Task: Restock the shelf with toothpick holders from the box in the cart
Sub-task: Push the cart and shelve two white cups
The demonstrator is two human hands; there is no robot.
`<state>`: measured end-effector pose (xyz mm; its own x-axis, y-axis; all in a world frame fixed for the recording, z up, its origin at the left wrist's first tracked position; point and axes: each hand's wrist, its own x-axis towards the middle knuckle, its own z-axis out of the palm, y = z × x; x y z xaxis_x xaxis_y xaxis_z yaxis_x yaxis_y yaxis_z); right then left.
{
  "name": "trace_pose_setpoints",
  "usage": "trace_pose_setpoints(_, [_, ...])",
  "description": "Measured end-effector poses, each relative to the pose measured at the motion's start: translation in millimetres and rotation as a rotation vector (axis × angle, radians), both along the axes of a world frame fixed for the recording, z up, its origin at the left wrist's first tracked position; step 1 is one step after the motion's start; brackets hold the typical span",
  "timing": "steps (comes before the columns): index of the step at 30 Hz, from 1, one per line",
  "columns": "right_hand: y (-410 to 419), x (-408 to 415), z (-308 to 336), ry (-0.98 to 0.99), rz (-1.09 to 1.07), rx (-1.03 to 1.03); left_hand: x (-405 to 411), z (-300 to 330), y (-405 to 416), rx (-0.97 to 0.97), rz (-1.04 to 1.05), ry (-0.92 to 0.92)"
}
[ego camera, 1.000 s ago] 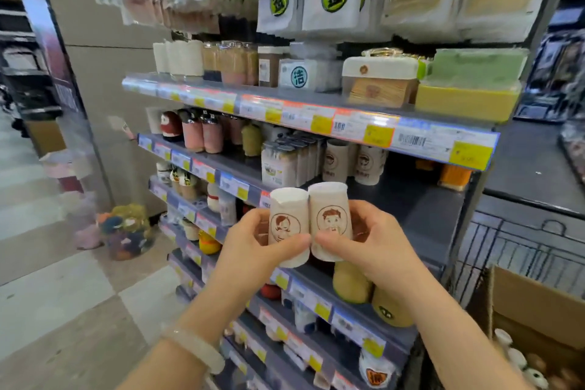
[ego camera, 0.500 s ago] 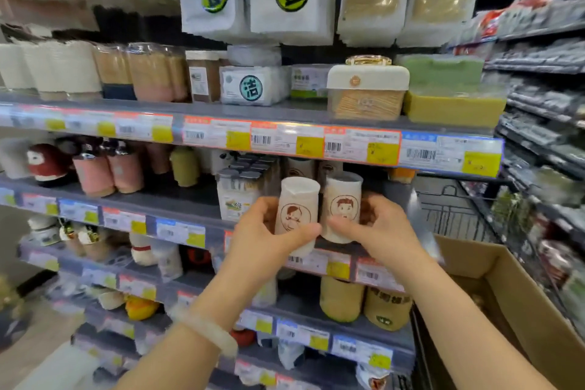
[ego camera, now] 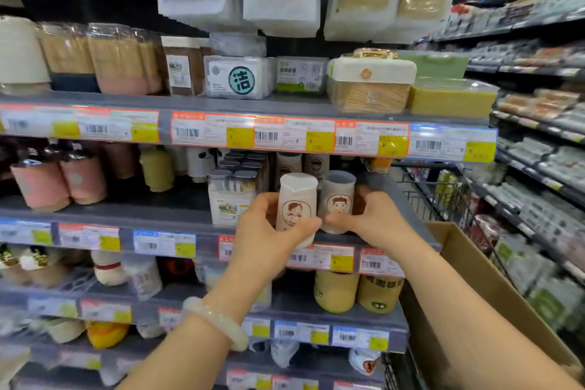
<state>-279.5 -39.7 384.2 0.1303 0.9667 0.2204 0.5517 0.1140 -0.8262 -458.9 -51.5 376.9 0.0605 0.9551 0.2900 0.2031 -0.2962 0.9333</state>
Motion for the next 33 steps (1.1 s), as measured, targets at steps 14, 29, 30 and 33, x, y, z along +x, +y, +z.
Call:
trace_pose_setpoints(14, [63.3,-5.3,7.3,-0.413,-0.110,-0.082,0.7,-2.7,10.6,-0.041,0.001,-0.069])
trace_pose_setpoints(29, [67.2,-6.7,12.9,-0.510,-0.170,-0.035,1.9,0.4,7.4,-0.034,0.052,-0.003])
trace_pose_setpoints(30, [60.5,-5.5,12.6,-0.467,-0.172,0.023,2.9,0.7,8.5,-0.021,0.056,0.012])
trace_pose_setpoints(33, [28.8,-5.5,13.1,-0.089,-0.007,0.124,8.2,2.7,12.8,0.014,0.086,0.070])
